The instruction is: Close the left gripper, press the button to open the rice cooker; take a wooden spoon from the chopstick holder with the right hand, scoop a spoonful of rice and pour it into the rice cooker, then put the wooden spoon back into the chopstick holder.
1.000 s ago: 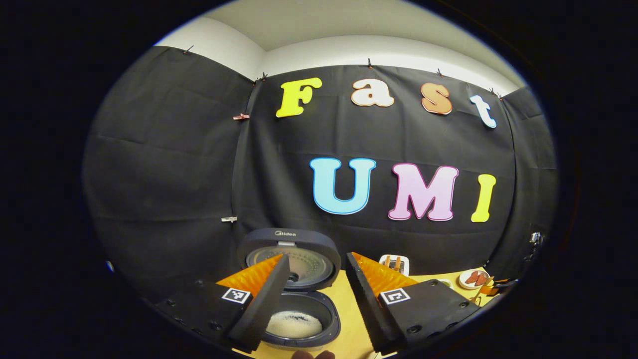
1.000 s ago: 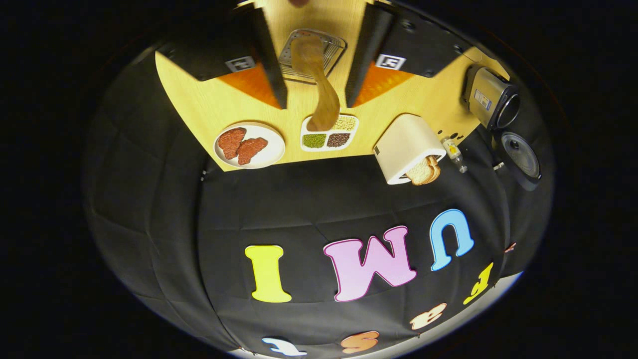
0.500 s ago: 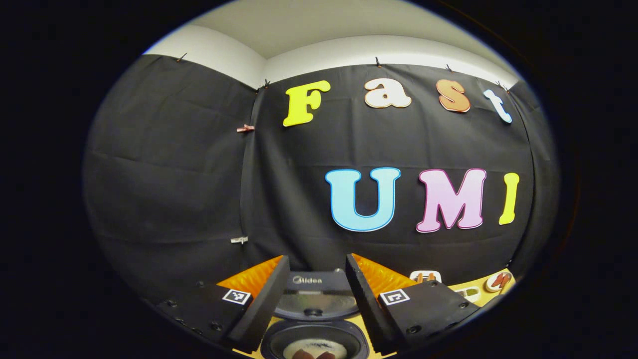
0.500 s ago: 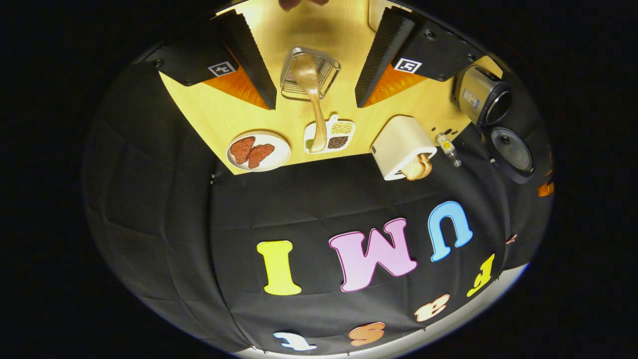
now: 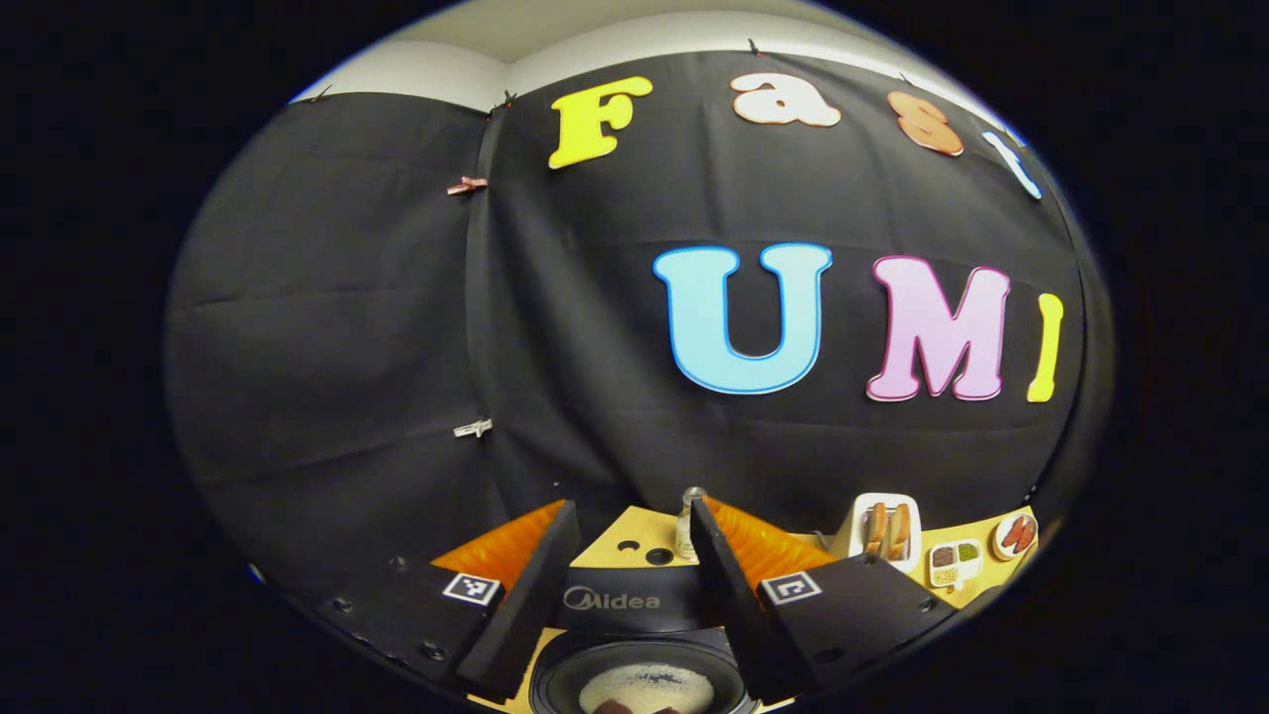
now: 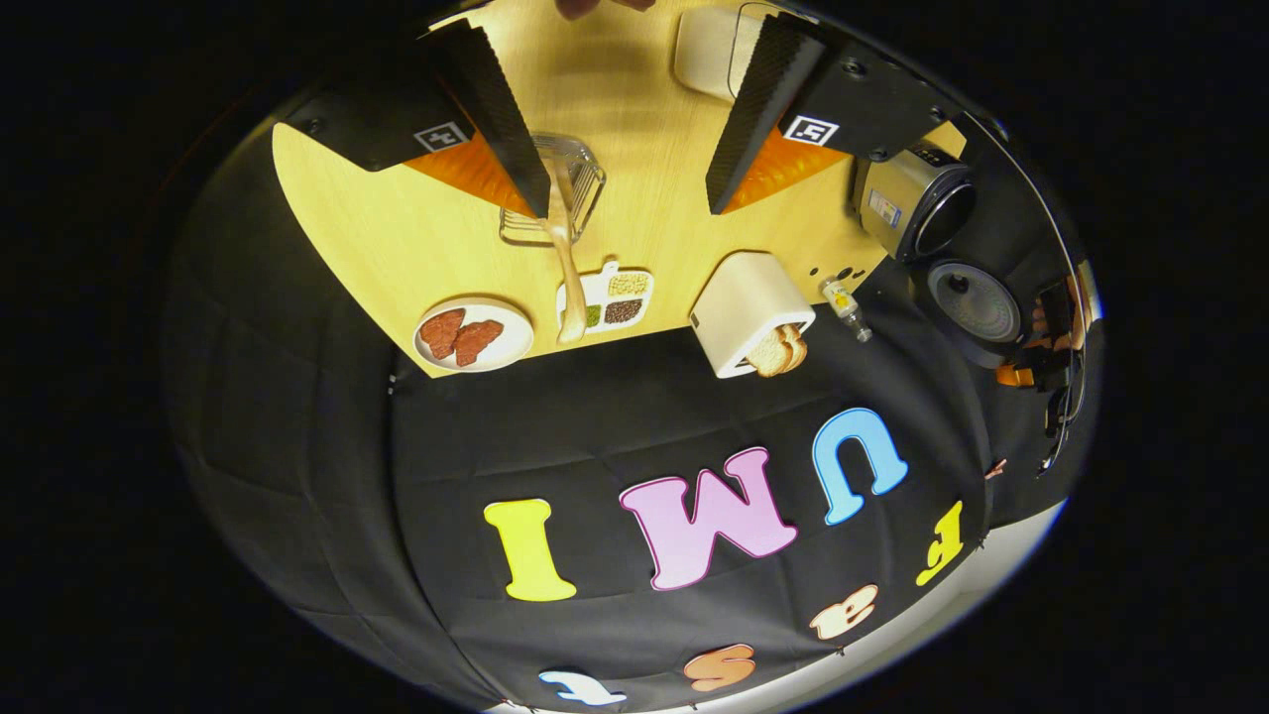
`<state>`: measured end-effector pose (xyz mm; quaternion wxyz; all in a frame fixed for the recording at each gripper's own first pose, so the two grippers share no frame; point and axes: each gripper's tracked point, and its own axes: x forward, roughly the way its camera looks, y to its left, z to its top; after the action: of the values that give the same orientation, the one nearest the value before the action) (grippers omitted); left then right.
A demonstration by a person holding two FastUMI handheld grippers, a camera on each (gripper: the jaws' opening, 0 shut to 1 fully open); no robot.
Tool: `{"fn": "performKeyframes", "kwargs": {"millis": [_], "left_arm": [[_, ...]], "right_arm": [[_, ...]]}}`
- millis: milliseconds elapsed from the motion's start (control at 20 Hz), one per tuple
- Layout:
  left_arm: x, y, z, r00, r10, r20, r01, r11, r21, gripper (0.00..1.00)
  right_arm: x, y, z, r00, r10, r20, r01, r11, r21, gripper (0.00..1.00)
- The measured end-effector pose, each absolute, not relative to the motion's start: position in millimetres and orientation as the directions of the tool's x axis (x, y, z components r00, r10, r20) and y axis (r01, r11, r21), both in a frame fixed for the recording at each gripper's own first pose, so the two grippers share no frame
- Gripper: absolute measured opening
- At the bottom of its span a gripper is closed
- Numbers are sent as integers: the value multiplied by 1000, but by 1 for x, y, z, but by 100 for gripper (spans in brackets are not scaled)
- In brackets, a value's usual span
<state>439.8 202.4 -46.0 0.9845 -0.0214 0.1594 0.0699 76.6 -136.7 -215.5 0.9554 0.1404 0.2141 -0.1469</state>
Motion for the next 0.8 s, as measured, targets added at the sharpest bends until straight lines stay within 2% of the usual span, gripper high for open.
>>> {"fn": "performKeyframes", "kwargs": {"millis": [50, 250, 500, 800], "left_arm": [[434, 200, -46, 945, 122, -304, -135, 991, -21, 84], [369, 185, -74, 925, 108, -363, -129, 991, -35, 83], [284, 164, -155, 896, 105, -431, -137, 990, -43, 83], [256, 154, -225, 868, 74, -491, -130, 988, -81, 83]], "right_arm": [[76, -134, -218, 865, -215, -453, 339, 917, 212, 99], [80, -120, -221, 867, -183, -464, 321, 916, 239, 99], [89, -91, -214, 881, -130, -455, 265, 932, 247, 99], [86, -70, -209, 882, -104, -460, 232, 945, 231, 99]]}}
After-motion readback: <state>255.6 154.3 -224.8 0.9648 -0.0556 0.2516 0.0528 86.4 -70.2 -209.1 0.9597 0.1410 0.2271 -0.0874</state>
